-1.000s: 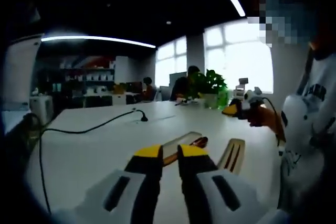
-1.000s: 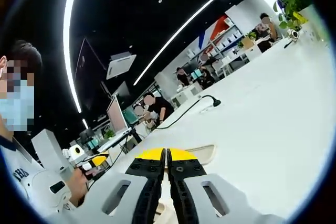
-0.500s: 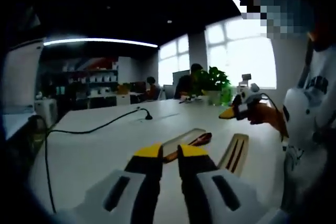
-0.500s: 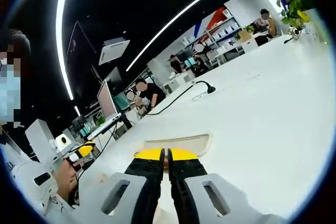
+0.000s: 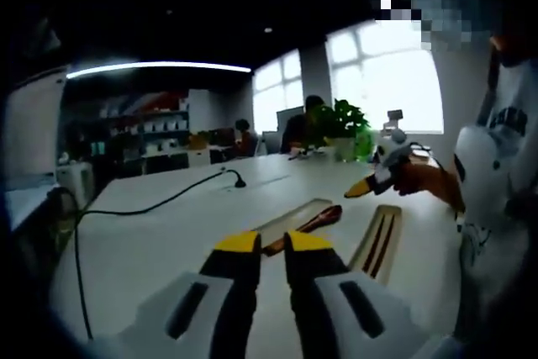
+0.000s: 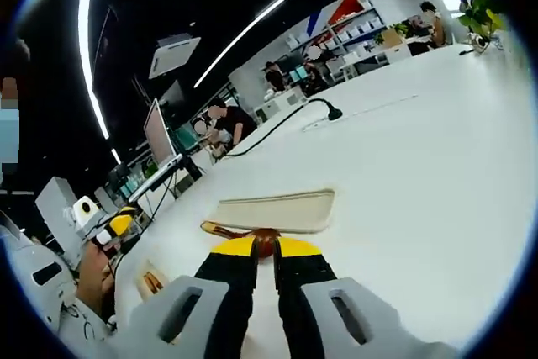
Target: Arrange the utensils inside the cutlery case until each visible utensil rests in its matching compartment.
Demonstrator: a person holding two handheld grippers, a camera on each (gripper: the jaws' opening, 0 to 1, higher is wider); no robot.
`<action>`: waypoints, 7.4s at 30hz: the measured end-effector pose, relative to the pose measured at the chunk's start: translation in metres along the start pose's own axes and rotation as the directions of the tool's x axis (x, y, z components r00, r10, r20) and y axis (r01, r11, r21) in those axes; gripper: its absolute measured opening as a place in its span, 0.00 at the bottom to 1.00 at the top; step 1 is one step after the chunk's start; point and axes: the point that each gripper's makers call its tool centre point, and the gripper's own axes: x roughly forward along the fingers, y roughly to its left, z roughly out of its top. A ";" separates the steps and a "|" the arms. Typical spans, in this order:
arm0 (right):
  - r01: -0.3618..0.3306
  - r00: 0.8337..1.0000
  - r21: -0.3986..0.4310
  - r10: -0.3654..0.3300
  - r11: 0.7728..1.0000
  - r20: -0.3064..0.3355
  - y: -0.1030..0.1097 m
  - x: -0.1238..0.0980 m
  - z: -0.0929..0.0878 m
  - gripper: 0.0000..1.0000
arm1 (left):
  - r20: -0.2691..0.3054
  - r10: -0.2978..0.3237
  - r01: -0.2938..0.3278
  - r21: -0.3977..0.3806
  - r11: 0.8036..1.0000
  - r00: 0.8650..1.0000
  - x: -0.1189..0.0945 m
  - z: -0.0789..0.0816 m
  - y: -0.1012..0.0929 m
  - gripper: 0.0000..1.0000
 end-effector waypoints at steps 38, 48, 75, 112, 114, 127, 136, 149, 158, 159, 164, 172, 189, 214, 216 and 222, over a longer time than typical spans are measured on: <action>0.026 0.995 -0.031 -0.029 0.999 -0.096 0.001 0.025 -0.014 0.03 | -0.033 0.057 -0.056 0.056 0.997 0.998 -0.013 -0.011 0.014 0.11; -0.010 0.996 0.045 0.014 0.999 -0.085 0.012 0.017 -0.011 0.01 | -0.045 0.058 -0.056 0.050 0.997 0.997 -0.012 -0.015 0.013 0.11; -0.154 0.987 0.148 0.158 0.977 -0.016 0.057 -0.034 -0.004 0.00 | -0.034 0.025 -0.023 0.063 0.998 0.999 -0.011 -0.012 -0.006 0.11; -0.081 0.991 0.121 0.094 0.989 -0.099 0.069 -0.048 -0.044 0.01 | -0.059 -0.106 0.110 0.077 0.991 0.993 -0.004 -0.022 -0.046 0.12; -0.077 0.991 0.118 0.089 0.990 -0.100 0.069 -0.049 -0.044 0.01 | -0.062 -0.118 0.122 0.080 0.989 0.991 -0.003 -0.022 -0.049 0.12; -0.057 0.992 0.118 0.069 0.991 -0.107 0.066 -0.050 -0.050 0.01 | -0.088 -0.167 0.175 0.081 0.981 0.982 0.001 -0.033 -0.062 0.13; -0.045 0.990 0.097 0.057 0.994 -0.129 0.067 -0.052 -0.056 0.02 | -0.103 -0.196 0.204 0.069 0.977 0.975 0.004 -0.043 -0.071 0.14; -0.050 0.981 0.003 0.050 0.999 -0.185 0.070 -0.051 -0.061 0.03 | -0.126 -0.204 0.213 0.059 0.975 0.971 0.007 -0.053 -0.076 0.14; -0.062 0.980 -0.067 0.049 0.996 -0.192 0.075 -0.052 -0.062 0.05 | -0.133 -0.204 0.212 0.053 0.976 0.970 0.009 -0.056 -0.076 0.14; -0.060 0.981 -0.073 0.046 0.996 -0.186 0.074 -0.052 -0.061 0.05 | -0.134 -0.204 0.212 0.053 0.976 0.970 0.009 -0.056 -0.076 0.14; -0.055 0.986 -0.085 0.040 0.995 -0.163 0.073 -0.056 -0.052 0.05 | -0.136 -0.202 0.211 0.053 0.976 0.970 0.009 -0.056 -0.076 0.14; -0.044 0.992 -0.107 0.031 0.993 -0.125 0.066 -0.060 -0.038 0.05 | -0.106 -0.191 0.195 0.029 0.980 0.976 0.008 -0.048 -0.070 0.14; -0.008 1.000 -0.100 0.006 0.995 -0.019 0.039 -0.065 -0.006 0.03 | 0.041 -0.051 0.057 -0.171 0.984 0.998 0.002 -0.014 -0.023 0.12; -0.109 0.992 -0.291 0.088 0.951 -0.086 0.041 -0.062 0.009 0.11 | -0.068 -0.085 0.086 0.004 0.996 0.994 0.021 -0.004 -0.018 0.12; -0.116 0.991 -0.309 0.091 0.944 -0.095 0.042 -0.060 0.010 0.12 | -0.075 -0.090 0.092 0.014 0.996 0.993 0.022 -0.003 -0.017 0.12; -0.154 0.984 -0.373 0.110 0.915 -0.136 0.042 -0.056 0.015 0.14 | -0.109 -0.133 0.135 0.015 0.991 0.985 0.030 0.002 -0.019 0.11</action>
